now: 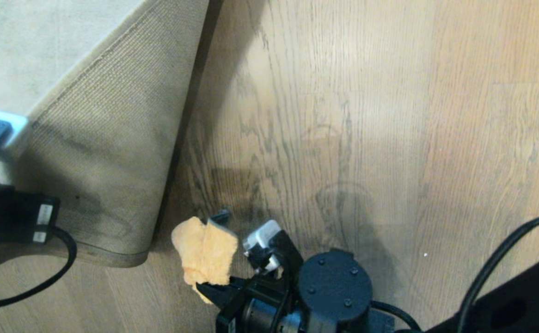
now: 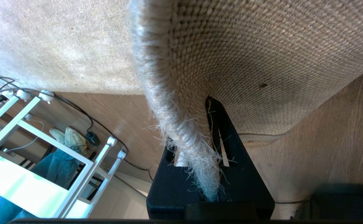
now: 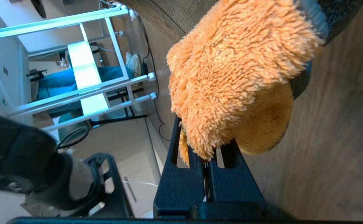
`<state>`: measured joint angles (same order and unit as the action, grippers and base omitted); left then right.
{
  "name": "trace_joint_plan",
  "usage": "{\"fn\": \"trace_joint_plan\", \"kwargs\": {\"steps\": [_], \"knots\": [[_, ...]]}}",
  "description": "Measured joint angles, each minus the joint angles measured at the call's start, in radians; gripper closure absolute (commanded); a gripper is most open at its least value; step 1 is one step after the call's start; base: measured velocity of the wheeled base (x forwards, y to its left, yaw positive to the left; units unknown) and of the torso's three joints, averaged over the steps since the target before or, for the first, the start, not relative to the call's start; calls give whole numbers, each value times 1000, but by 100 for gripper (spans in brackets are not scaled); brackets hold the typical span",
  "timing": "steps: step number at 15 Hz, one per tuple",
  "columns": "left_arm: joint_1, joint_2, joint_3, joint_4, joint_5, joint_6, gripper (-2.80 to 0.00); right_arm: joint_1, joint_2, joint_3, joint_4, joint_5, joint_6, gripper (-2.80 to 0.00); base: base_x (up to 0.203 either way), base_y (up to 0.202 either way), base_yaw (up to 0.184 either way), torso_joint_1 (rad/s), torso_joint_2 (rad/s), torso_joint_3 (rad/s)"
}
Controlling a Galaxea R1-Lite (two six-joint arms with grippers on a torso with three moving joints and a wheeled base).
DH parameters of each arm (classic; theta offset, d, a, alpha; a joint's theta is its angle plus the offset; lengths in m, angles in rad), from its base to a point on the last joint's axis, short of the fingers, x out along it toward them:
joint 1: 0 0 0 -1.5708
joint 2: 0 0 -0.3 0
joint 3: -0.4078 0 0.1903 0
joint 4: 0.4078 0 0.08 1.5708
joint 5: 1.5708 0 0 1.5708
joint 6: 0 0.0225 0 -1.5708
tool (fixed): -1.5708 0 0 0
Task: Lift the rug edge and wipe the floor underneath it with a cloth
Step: Wipe the floor under the carpet with a rag
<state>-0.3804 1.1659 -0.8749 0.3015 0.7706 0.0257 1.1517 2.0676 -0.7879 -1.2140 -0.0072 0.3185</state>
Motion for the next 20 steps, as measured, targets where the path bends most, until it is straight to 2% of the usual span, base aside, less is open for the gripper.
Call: {"fn": "trace_joint_plan", "kwargs": {"steps": [6, 17, 20], "knots": [[0, 5, 2, 0, 1, -2, 0, 3, 166, -117, -75, -113, 50, 0, 0, 0, 0, 0, 0, 0], [0, 6, 4, 0, 3, 0, 0, -98, 302, -131, -171, -153, 40, 0, 0, 0, 0, 0, 0, 0], [-1, 6, 4, 0, 2, 1, 0, -149, 333, -154, -200, -175, 28, 0, 0, 0, 0, 0, 0, 0]]}}
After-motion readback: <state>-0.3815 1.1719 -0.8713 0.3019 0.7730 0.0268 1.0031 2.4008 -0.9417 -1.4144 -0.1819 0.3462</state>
